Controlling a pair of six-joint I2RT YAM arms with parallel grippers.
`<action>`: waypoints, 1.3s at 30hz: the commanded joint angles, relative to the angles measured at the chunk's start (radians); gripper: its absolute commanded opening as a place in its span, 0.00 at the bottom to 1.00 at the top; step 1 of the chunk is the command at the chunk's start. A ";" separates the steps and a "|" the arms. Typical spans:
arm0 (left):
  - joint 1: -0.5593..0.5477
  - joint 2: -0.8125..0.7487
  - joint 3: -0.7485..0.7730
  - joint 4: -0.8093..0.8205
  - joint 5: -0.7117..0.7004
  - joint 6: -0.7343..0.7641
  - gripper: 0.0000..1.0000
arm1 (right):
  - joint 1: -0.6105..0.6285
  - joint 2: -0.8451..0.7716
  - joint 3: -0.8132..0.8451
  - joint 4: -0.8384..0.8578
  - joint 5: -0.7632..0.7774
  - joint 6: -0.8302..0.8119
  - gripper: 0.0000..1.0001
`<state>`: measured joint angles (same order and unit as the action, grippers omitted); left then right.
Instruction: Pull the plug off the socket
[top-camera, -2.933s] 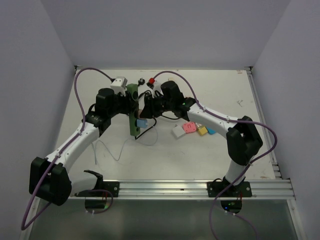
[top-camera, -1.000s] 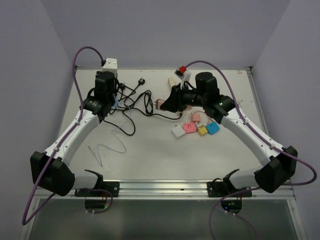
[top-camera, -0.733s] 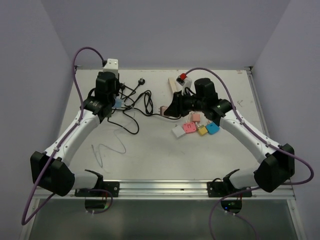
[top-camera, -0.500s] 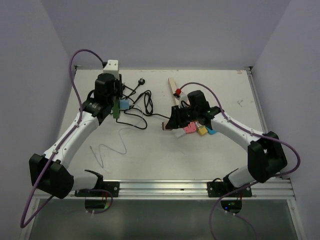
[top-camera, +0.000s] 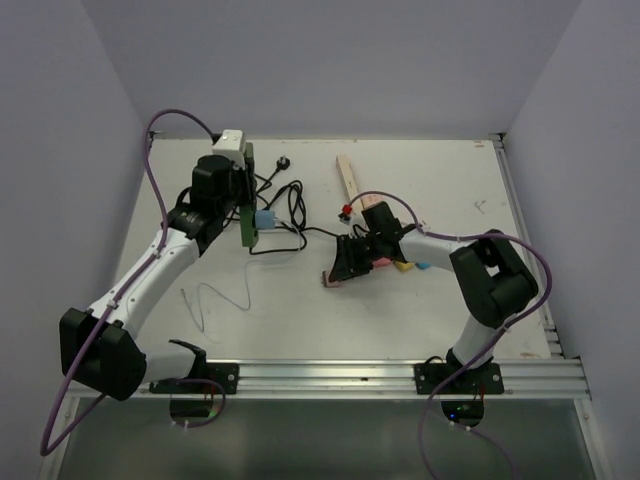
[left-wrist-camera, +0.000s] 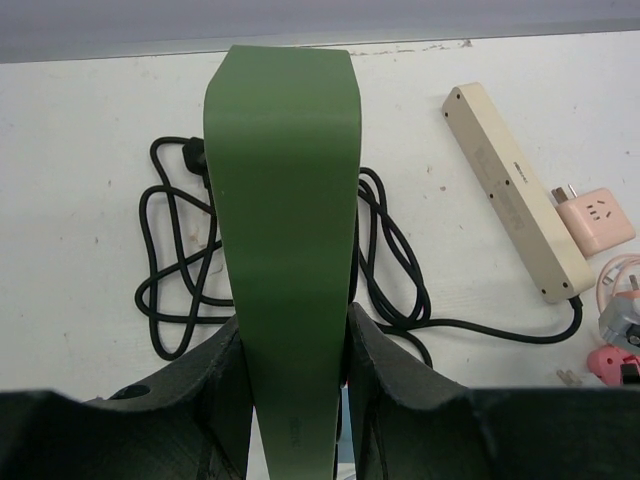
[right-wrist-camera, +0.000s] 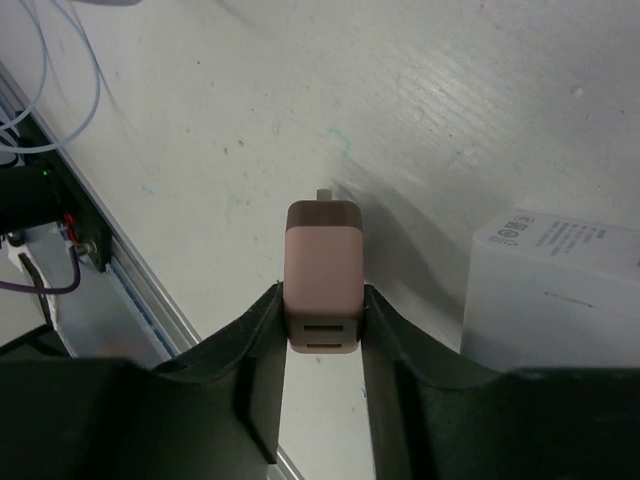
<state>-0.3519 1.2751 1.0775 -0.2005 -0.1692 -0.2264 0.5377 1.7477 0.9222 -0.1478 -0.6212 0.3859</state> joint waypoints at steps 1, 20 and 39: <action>-0.001 -0.049 -0.002 0.125 0.039 -0.025 0.00 | -0.001 -0.007 -0.010 0.024 0.040 0.001 0.47; -0.001 -0.077 -0.021 0.153 0.151 -0.004 0.00 | 0.064 -0.252 0.174 -0.072 0.195 -0.104 0.83; -0.001 -0.120 -0.050 0.219 0.257 -0.005 0.00 | 0.176 0.010 0.521 0.025 0.146 -0.028 0.84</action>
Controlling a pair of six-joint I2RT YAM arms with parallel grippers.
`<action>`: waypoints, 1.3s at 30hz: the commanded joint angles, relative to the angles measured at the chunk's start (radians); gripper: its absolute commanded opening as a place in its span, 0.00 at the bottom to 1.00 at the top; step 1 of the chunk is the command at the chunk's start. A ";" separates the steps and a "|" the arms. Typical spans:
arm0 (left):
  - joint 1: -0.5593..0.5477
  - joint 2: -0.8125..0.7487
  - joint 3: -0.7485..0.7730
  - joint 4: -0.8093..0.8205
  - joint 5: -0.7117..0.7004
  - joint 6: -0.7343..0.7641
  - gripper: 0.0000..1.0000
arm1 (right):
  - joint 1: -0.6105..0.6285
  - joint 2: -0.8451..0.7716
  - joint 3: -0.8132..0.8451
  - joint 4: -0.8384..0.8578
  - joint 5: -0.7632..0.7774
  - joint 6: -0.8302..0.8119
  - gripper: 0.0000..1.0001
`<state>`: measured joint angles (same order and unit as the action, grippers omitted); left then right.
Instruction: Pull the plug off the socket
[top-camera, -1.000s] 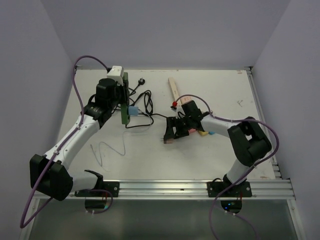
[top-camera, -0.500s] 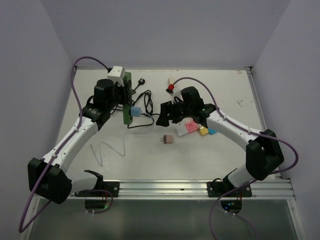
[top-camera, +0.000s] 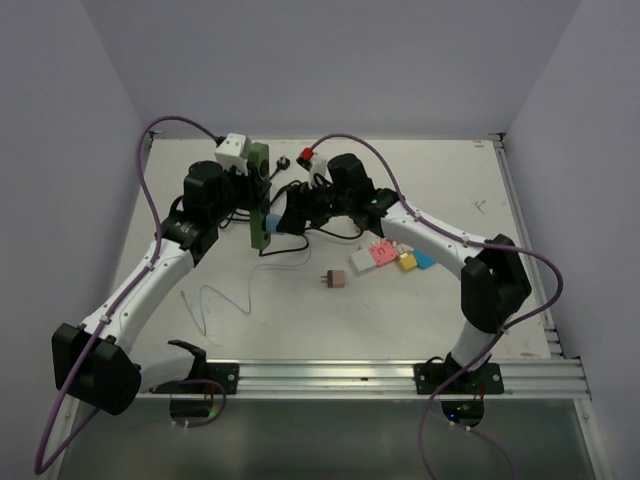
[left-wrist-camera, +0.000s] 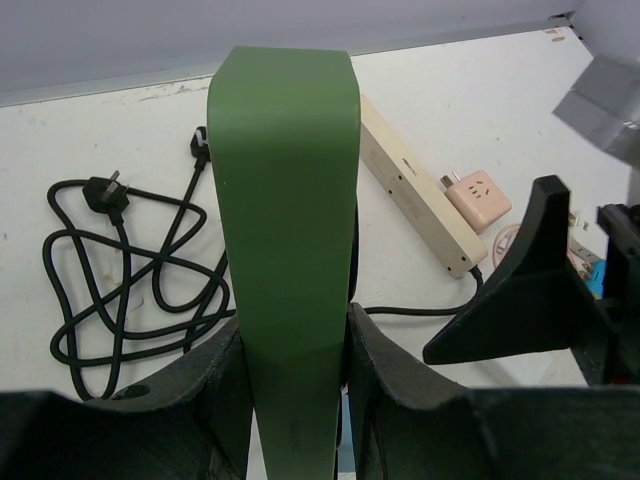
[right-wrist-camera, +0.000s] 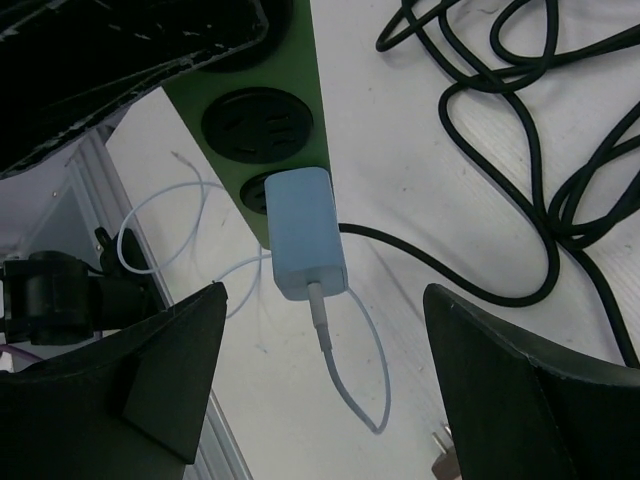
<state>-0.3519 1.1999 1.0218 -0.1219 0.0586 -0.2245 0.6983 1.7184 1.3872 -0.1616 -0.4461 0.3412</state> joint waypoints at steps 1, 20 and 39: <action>-0.001 -0.043 0.004 0.140 0.029 -0.006 0.00 | 0.020 0.049 0.064 0.033 -0.029 0.015 0.83; -0.001 -0.056 -0.012 0.125 -0.029 0.059 0.00 | 0.064 0.096 0.090 -0.004 -0.019 -0.014 0.00; -0.001 -0.022 -0.006 0.021 -0.457 0.292 0.00 | 0.064 -0.178 -0.036 -0.274 -0.023 -0.165 0.00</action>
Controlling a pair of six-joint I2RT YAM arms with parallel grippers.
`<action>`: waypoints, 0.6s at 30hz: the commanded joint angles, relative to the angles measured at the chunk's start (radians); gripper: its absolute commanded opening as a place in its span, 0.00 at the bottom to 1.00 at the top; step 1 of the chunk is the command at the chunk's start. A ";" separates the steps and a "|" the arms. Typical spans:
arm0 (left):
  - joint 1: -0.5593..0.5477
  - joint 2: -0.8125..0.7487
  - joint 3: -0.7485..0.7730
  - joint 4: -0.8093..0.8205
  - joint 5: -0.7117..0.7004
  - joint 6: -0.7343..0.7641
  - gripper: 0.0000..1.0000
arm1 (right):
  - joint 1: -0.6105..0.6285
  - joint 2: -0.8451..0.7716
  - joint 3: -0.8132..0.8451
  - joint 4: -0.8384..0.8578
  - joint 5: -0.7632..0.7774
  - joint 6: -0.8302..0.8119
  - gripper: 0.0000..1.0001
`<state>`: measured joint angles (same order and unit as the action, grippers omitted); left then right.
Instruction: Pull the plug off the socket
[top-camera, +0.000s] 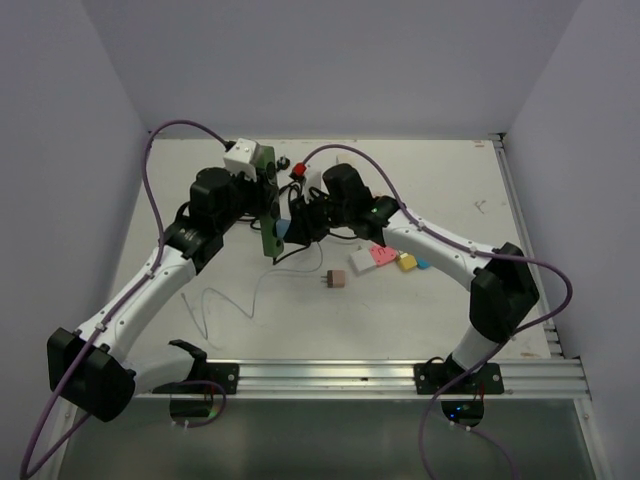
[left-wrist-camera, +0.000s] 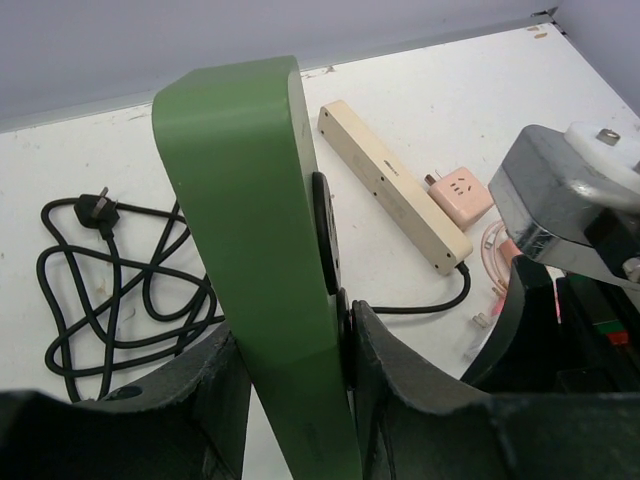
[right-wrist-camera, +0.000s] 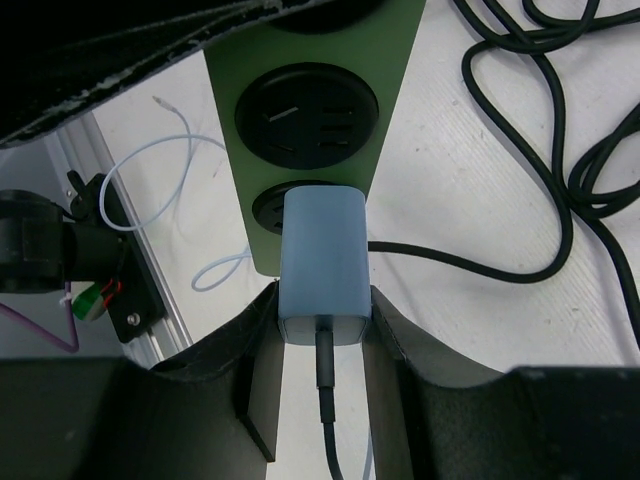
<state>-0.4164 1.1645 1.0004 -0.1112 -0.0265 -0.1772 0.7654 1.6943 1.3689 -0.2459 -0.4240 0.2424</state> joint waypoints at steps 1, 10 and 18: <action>0.064 0.024 0.020 0.010 -0.391 0.248 0.00 | -0.003 -0.162 -0.024 -0.214 -0.044 -0.074 0.00; 0.062 0.043 0.063 -0.007 -0.460 0.268 0.00 | -0.005 -0.220 -0.054 -0.277 -0.062 -0.109 0.00; 0.064 0.043 0.072 -0.002 -0.495 0.272 0.00 | -0.041 -0.268 -0.073 -0.274 -0.125 -0.121 0.00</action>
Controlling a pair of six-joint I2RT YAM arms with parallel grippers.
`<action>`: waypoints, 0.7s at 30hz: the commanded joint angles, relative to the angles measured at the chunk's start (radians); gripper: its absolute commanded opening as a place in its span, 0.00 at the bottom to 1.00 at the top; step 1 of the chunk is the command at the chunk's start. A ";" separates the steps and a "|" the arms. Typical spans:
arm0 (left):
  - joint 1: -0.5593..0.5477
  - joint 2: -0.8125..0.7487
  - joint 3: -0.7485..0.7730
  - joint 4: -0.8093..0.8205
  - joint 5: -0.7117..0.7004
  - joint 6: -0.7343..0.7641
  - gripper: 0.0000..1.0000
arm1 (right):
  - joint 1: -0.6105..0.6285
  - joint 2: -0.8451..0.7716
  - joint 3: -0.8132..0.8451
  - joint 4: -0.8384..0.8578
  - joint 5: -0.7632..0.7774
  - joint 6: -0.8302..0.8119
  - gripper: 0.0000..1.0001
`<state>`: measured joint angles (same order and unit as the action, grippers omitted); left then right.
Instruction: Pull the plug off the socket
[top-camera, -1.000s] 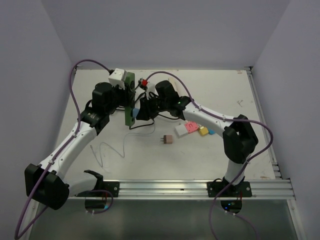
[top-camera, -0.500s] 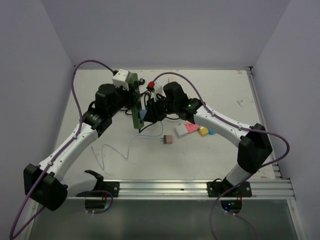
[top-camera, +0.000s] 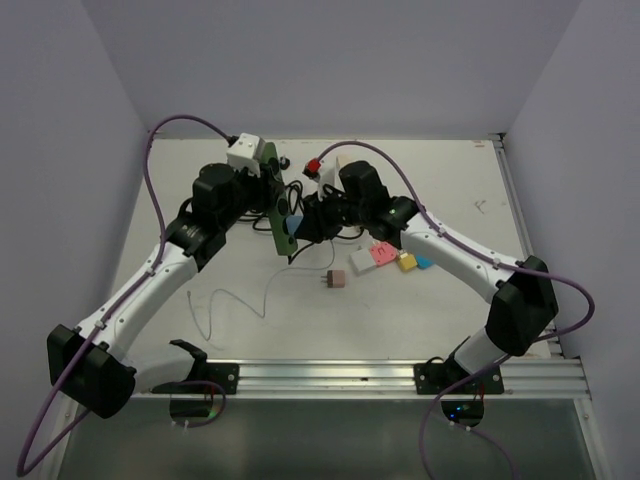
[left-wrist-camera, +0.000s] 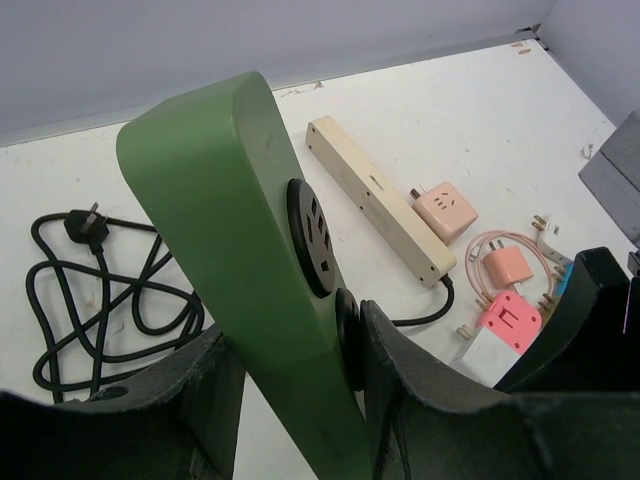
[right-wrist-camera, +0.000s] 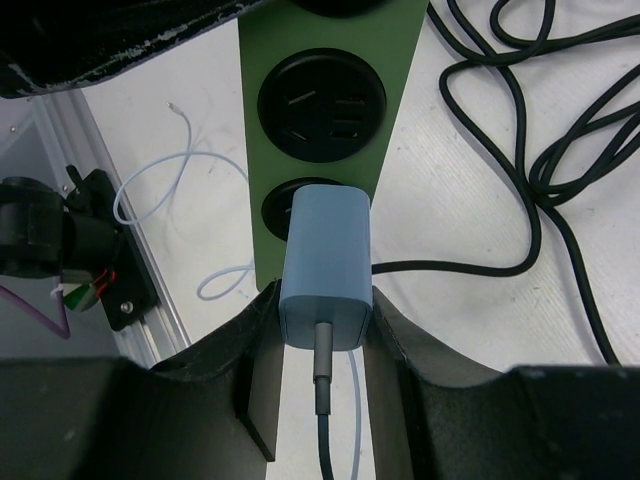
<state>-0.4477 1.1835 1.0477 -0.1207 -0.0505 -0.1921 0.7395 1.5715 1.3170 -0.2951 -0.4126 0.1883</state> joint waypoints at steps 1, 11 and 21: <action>0.095 0.024 0.025 0.009 -0.473 0.281 0.00 | -0.022 -0.149 -0.022 -0.225 -0.153 -0.067 0.00; 0.136 0.034 0.023 0.024 -0.394 0.200 0.00 | -0.111 -0.208 -0.093 -0.191 -0.250 -0.055 0.00; 0.164 0.038 0.067 0.013 -0.164 0.020 0.00 | -0.111 -0.177 -0.145 -0.125 -0.194 -0.001 0.00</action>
<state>-0.2794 1.2400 1.0554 -0.1661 -0.2871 -0.1200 0.6281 1.3872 1.1938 -0.4358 -0.6212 0.1623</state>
